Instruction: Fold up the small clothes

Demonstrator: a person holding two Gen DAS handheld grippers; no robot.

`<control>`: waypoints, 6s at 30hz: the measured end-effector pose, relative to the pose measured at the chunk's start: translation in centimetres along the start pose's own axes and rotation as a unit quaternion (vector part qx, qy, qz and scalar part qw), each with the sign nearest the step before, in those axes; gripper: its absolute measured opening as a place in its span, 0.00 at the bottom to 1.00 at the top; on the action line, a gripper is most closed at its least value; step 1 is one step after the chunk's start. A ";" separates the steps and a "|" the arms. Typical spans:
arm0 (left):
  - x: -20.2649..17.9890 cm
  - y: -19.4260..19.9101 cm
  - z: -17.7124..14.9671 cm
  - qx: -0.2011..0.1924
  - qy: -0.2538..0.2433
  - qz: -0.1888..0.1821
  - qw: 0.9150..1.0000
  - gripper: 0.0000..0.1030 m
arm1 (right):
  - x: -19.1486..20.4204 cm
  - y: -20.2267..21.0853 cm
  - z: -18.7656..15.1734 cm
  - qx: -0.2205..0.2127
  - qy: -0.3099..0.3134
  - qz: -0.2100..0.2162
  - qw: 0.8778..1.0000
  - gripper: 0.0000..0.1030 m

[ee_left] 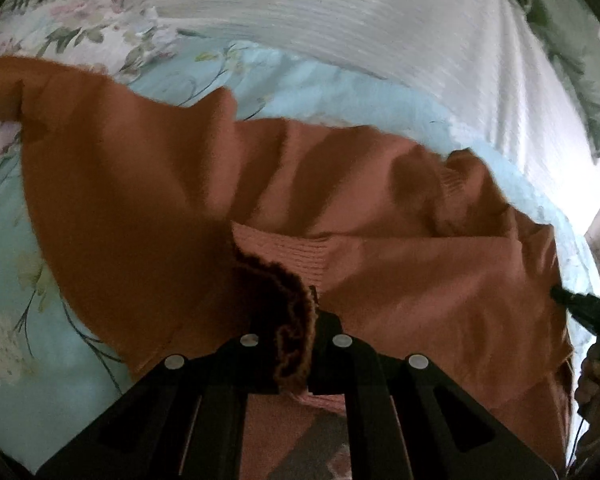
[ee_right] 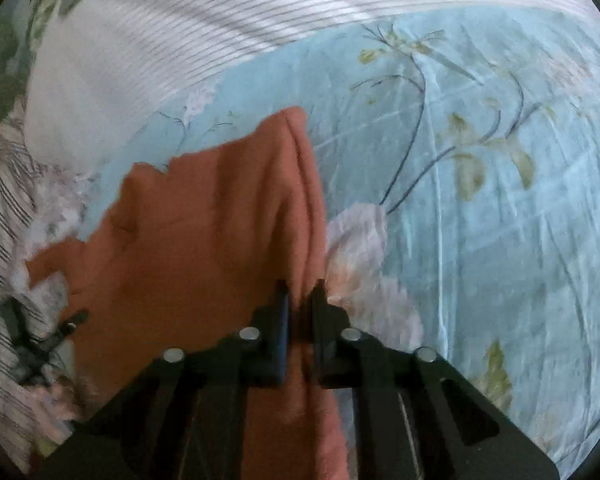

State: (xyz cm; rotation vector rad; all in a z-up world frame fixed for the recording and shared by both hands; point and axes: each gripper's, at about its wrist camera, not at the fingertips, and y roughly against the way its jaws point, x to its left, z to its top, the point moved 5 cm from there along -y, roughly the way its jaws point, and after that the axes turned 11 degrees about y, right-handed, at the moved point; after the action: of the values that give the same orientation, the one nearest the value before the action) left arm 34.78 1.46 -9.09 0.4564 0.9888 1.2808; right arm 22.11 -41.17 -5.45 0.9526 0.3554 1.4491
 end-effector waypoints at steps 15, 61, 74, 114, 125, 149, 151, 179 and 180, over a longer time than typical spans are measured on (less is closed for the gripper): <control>-3.0 -2.0 -0.7 0.009 -0.059 0.003 0.998 0.06 | -1.4 2.8 -0.9 -0.002 0.050 -0.202 0.978 0.19; 23.1 13.0 17.3 -0.212 0.223 0.086 0.948 0.07 | 13.9 2.4 -11.0 0.052 0.051 0.059 0.996 0.62; -0.2 12.2 7.3 -0.152 0.050 -0.083 0.984 0.07 | 12.1 5.9 -11.7 0.019 0.026 0.063 0.997 0.62; 9.7 4.4 -3.3 -0.025 0.104 0.050 0.993 0.55 | 19.3 -2.1 -6.2 0.024 0.309 -0.054 0.949 0.72; 9.1 2.5 -1.1 -0.048 0.087 0.092 0.991 0.55 | 10.6 3.5 -1.4 -0.031 0.047 0.105 0.993 0.11; 9.2 2.9 -2.2 -0.077 0.089 0.081 0.990 0.66 | 4.8 4.6 -2.6 -0.045 -0.008 -0.032 0.998 0.13; 9.1 2.8 -2.2 -0.077 0.087 0.084 0.990 0.66 | 6.7 3.0 -3.2 -0.013 0.026 -0.001 1.000 0.13; 9.4 12.7 -16.5 0.105 -0.020 -0.064 0.992 0.73 | 2.6 12.9 -18.3 0.034 -0.048 0.111 0.992 0.61; 9.3 13.4 -17.7 0.114 -0.030 -0.075 0.990 0.74 | 3.3 13.0 -19.1 0.040 -0.049 0.134 0.989 0.62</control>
State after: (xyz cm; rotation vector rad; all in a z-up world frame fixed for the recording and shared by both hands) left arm 12.33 9.74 -11.60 0.5818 1.1032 1.0176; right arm -0.03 -33.74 -6.48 1.1671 0.2206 1.6339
